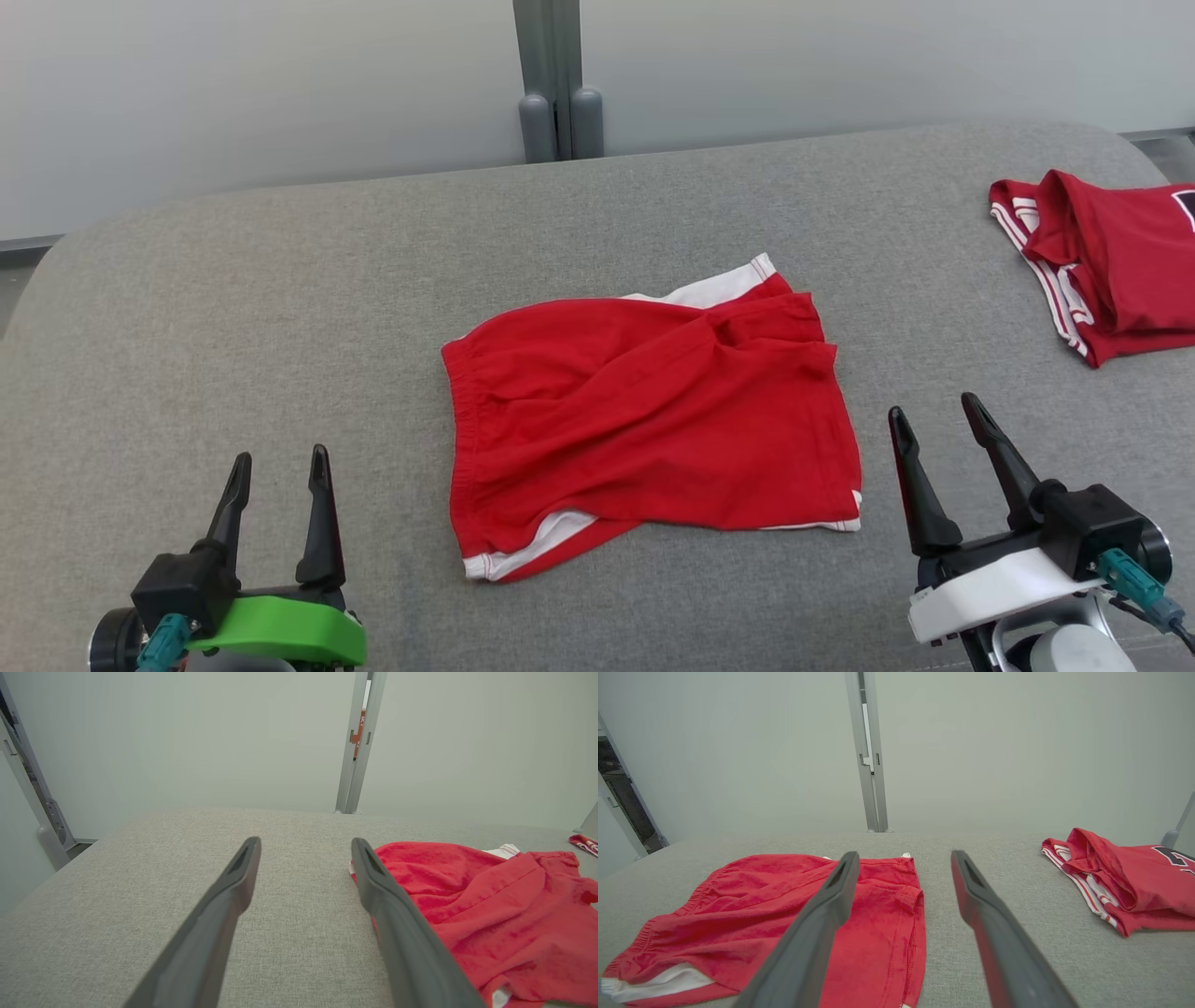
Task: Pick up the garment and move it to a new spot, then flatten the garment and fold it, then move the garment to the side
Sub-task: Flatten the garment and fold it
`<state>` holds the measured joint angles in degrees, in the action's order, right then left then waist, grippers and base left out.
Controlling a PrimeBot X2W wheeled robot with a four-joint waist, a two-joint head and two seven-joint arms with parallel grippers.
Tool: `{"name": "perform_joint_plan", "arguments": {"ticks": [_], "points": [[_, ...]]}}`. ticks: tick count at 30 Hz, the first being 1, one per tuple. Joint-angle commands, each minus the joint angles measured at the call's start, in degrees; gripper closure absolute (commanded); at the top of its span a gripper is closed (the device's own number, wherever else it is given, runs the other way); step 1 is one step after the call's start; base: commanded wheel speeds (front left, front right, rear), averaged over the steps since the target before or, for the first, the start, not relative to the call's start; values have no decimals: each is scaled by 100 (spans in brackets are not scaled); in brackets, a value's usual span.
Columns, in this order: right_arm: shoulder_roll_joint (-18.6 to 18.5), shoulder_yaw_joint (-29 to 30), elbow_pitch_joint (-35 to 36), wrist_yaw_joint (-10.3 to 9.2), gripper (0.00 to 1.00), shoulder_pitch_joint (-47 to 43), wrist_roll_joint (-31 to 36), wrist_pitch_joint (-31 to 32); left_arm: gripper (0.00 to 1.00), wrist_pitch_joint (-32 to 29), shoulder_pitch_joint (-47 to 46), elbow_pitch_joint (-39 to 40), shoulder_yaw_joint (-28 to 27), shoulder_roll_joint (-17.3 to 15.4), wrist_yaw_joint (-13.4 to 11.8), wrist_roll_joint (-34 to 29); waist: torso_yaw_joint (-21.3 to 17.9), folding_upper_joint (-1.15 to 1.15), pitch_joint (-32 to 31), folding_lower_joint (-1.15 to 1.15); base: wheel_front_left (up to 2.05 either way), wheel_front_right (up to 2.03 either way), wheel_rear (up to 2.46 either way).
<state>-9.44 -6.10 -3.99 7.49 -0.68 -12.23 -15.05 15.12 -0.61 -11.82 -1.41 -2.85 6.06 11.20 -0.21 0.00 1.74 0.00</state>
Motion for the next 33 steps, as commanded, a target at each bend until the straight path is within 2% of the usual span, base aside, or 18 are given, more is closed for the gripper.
{"name": "perform_joint_plan", "arguments": {"ticks": [1, 19, 33], "points": [[18, -19, 22, 0, 0, -66, 68, -15, 0, -1, 63, -20, -8, -11, -5, -13, 22, 0, -21, 0, 0, 0, 0], [66, 44, -115, 0, 0, -132, 123, -15, 0, -1, 243, -72, -80, -11, -91, -74, 36, 0, -171, 0, 0, 0, 0], [114, 135, -130, 0, 0, -202, 121, -15, 0, -1, 226, 13, 57, -121, 84, -24, 116, 0, -205, 0, 0, 0, 0]]}}
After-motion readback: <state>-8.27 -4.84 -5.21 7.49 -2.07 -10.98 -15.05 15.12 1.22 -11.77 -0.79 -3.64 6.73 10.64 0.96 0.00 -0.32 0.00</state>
